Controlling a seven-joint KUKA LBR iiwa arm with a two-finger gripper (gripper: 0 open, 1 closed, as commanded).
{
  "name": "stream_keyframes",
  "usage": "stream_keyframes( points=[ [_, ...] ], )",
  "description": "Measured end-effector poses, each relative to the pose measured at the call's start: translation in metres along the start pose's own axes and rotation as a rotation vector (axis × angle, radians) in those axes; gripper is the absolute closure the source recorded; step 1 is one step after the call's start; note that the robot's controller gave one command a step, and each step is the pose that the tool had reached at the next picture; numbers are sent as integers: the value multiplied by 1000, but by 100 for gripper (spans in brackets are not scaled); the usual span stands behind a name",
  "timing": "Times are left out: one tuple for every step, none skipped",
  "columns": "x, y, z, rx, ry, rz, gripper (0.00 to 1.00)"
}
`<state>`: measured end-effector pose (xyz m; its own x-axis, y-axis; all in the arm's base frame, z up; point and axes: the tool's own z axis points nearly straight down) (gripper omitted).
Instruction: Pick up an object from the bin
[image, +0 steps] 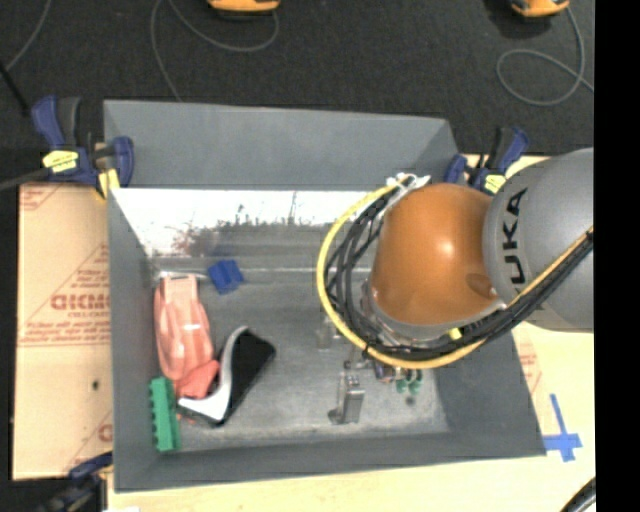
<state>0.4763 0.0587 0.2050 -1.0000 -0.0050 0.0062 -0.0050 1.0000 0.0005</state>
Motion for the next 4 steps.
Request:
stream_keyframes(
  points=[
    [-2,0,-4,-1,-8,2,0],
    [-6,28,26,2,-16,-122,0],
    [-35,74,57,1,-10,-365,0],
    [-24,113,60,5,-16,-452,0]
  ],
)
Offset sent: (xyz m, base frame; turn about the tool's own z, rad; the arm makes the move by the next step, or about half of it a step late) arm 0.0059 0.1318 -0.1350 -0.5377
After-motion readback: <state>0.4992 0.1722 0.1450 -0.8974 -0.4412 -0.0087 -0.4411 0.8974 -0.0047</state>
